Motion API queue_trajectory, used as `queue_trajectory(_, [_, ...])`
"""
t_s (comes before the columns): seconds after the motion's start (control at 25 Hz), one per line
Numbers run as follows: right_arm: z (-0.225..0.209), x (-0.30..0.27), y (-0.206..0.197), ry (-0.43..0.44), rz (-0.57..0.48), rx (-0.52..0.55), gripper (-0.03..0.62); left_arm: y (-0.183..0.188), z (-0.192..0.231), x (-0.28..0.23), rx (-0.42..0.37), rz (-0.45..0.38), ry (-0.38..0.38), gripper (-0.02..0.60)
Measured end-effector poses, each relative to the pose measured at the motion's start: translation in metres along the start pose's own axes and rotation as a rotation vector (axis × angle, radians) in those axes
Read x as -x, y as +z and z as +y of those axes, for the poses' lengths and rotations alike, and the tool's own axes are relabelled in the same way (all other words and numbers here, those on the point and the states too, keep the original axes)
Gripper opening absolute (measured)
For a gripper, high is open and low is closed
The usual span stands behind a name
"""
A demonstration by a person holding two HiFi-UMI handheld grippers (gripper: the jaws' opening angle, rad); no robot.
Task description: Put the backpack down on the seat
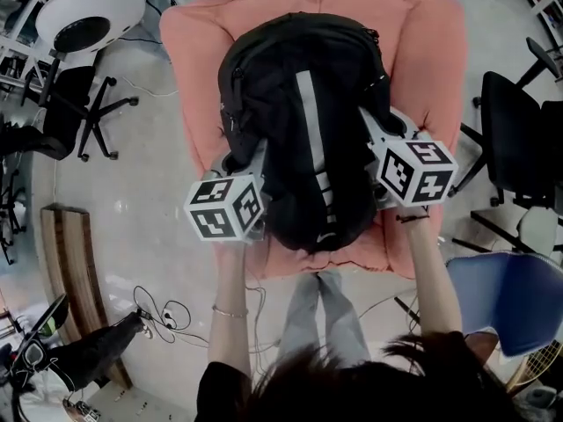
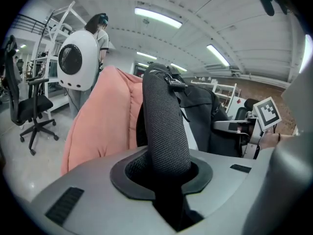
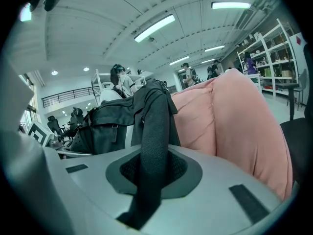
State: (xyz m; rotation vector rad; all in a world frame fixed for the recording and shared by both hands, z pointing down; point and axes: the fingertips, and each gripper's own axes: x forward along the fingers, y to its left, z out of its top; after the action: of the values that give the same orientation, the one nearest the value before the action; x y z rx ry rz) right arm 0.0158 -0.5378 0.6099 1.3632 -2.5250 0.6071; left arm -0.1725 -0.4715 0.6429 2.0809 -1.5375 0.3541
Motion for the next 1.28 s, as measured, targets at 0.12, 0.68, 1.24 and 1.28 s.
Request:
queue_trajectory(0.12, [-0.006, -0.012, 0.001, -0.004, 0.003, -0.004, 0.051, 0.004, 0.006, -0.010, 0.005, -0.001, 0.006, 0.097])
queue_trajectory(0.68, [-0.024, -0.036, 0.000, -0.020, 0.034, -0.021, 0.067, 0.008, 0.021, -0.032, 0.016, 0.000, 0.042, 0.147])
queue_trajectory(1.24, [-0.031, -0.027, 0.005, -0.047, 0.008, -0.100, 0.223, 0.012, 0.023, -0.022, 0.001, -0.033, 0.093, 0.295])
queue_trajectory(1.28, [-0.030, -0.025, 0.006, -0.048, -0.002, -0.105, 0.227, 0.012, 0.023, -0.019, 0.003, -0.041, 0.093, 0.308])
